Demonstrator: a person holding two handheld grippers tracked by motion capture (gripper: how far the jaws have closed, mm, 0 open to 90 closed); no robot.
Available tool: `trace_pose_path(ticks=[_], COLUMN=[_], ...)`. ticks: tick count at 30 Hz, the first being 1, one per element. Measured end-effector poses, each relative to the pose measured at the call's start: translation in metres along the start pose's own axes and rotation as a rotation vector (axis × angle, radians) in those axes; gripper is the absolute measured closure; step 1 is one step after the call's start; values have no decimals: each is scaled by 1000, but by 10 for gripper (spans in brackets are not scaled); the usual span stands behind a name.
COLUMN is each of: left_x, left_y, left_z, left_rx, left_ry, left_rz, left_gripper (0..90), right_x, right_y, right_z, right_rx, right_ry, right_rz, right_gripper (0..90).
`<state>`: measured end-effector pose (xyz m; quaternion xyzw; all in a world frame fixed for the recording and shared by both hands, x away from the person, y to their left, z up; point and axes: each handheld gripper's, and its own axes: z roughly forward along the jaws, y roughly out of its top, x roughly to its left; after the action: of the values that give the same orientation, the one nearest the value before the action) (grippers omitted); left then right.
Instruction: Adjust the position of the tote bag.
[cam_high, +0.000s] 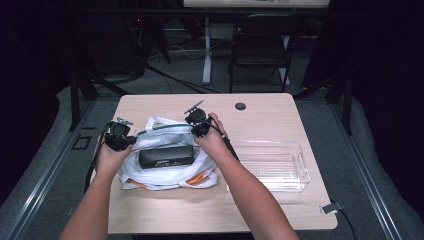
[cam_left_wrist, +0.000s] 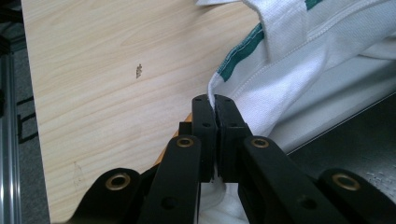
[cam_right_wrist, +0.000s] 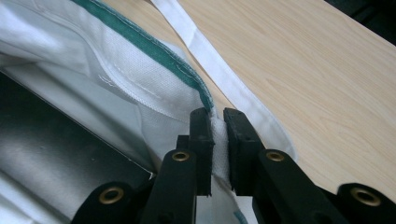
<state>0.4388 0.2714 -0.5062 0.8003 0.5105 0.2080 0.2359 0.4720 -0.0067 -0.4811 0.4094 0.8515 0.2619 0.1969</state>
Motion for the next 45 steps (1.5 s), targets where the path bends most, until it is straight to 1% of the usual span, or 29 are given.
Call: trace_pose_path(ticks=[1,3,4,5,6,8,9,10,12,14,16,21,22,23,25,26,27,29,30,33,35,36,37,38,39,41,42,43,45], left_x=[0,0,0,0,0,0,0,0,0,0,0,0,0,0,0,0,0,0,0,0,0,0,0,0,0,0,-1,-1,0], left_y=[0,0,0,0,0,-1,-1,-1,-1,-1,-1,-1,-1,-1,-1,-1,-1,-2,-2,-2,-2,-2,-2,-2,-2,-2,-2,-2,-2], left_z=[0,0,0,0,0,0,0,0,-1,-1,-1,0,0,0,0,0,0,0,0,0,1,1,1,1,1,1,1,2,2], left_rx=[0,-2,-3,-3,-3,0,0,0,-3,-3,-3,0,1,1,0,0,-1,-2,-3,-5,-5,-5,-5,-5,-5,-5,-5,-4,-4], left_ry=[0,5,2,3,3,-1,0,0,4,2,1,4,2,5,3,1,0,-1,-1,2,2,2,2,1,1,2,1,2,1], left_rz=[-2,-8,-10,-9,-10,-8,-8,-8,-5,-5,-7,-7,-6,-7,-10,-13,-13,-15,-15,-12,-15,-15,-16,-16,-17,-14,-15,-15,-14], left_gripper=[885,885,885,885,885,885,885,885,885,885,885,885,885,885,885,885,885,885,885,885,885,885,885,884,885,885,884,885,885], right_x=[-1,-1,-2,0,0,1,0,1,0,0,-1,-3,-4,-4,-7,-6,-7,-6,-7,-6,-6,-6,-6,-7,-8,-9,-10,-10,-11], right_y=[1,1,1,1,1,0,0,-1,-1,-2,-5,-9,-10,-11,-13,-14,-15,-16,-16,-18,-19,-20,-20,-21,-21,-23,-23,-23,-24], right_z=[-2,-6,-9,-10,-14,-15,-18,-19,-25,-29,-36,-41,-41,-41,-41,-40,-40,-38,-38,-35,-33,-31,-31,-29,-29,-26,-26,-24,-23], right_rx=[0,-21,-11,-28,-23,-34,-28,-43,-36,-54,-61,-55,-51,-59,-44,-52,-37,-43,-28,-32,-15,-25,-13,-17,0,-4,6,5,21], right_ry=[12,23,29,31,30,30,34,41,42,42,46,40,43,42,43,44,44,42,43,40,41,42,41,40,36,34,35,31,29], right_rz=[-3,13,-2,9,-6,1,-6,8,-11,-4,-8,-15,-18,-8,-16,-3,-16,-5,-19,-8,-17,-6,-11,-5,-16,-2,-6,0,-9], right_gripper=[815,810,807,801,784,767,757,745,732,721,713,708,707,707,708,708,708,712,713,723,738,746,754,762,765,773,778,788,821])
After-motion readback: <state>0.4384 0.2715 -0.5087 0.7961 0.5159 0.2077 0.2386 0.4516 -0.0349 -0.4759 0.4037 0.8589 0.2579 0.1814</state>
